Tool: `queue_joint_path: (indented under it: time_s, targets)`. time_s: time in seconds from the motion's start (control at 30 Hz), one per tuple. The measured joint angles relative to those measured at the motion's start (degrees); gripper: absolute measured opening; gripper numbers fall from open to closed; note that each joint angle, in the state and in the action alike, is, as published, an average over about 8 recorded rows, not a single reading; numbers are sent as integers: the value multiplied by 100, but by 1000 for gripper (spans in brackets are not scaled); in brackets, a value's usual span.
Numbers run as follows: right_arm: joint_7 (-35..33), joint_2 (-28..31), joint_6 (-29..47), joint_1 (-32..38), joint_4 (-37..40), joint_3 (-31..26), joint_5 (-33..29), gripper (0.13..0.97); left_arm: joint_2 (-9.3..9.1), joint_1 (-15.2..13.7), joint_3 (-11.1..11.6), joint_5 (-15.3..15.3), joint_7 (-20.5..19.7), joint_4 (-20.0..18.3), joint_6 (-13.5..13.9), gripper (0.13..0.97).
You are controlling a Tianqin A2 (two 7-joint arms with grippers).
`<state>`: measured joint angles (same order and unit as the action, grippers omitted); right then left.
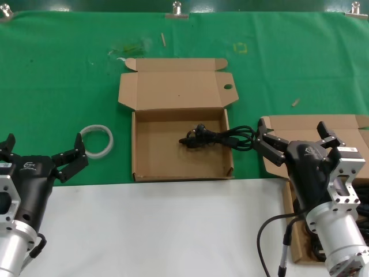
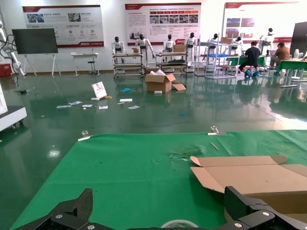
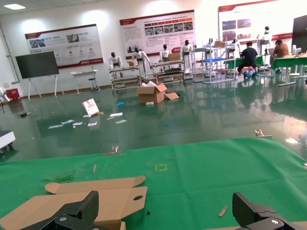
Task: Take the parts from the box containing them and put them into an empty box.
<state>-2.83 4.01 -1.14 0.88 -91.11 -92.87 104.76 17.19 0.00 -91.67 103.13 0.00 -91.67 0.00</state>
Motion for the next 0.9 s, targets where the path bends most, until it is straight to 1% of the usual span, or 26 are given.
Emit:
queue_joint_path:
  time_s: [0.9]
  targets:
    - [0, 0, 0, 0, 0, 0, 0, 966, 0, 0, 0, 0, 0, 0, 0, 965]
